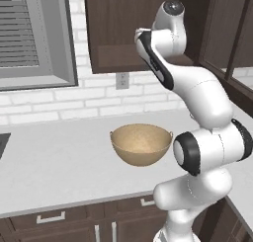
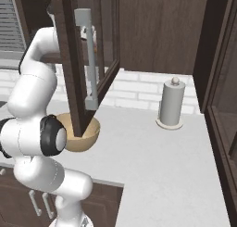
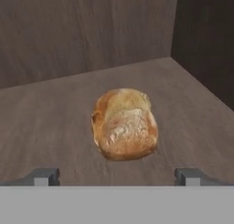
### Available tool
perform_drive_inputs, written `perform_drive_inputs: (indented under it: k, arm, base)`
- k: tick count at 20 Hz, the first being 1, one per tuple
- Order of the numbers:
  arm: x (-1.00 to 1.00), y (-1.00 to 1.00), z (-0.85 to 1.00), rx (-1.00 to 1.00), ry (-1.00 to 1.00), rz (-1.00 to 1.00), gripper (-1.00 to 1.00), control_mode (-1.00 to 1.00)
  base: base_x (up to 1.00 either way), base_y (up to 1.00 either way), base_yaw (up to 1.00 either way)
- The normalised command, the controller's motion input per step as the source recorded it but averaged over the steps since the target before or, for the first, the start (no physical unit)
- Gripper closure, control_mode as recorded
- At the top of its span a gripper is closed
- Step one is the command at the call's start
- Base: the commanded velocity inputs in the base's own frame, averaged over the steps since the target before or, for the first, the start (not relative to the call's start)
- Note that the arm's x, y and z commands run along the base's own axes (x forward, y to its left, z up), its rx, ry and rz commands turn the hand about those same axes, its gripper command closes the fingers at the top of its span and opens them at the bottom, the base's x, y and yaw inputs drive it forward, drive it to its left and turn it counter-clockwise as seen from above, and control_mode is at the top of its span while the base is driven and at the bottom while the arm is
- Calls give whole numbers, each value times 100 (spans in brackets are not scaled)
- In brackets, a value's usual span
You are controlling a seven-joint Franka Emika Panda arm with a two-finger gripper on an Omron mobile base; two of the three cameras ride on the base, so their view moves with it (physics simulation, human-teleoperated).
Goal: Open the cabinet, pick up the bread from the cabinet and place it in the basket. Then move the basket to the dining counter.
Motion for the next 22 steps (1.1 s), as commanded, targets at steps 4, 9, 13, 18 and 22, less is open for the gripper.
perform_drive_inputs:
  k: [4, 9, 13, 18, 22]
  arm:
    - [54, -6, -31, 0, -4, 0, -100, -100]
    - [47, -24, -1, 0, 0, 1, -100, -100]
    - [23, -18, 0, 0, 0, 3, -100, -100]
    - [10, -3, -7, 0, 0, 4, -100, -100]
    - [0, 0, -24, 0, 0, 5, -100, -100]
  base:
    - [0, 0, 0]
    - [0, 0, 0]
    - [0, 0, 0]
    - [0, 0, 0]
    - [0, 0, 0]
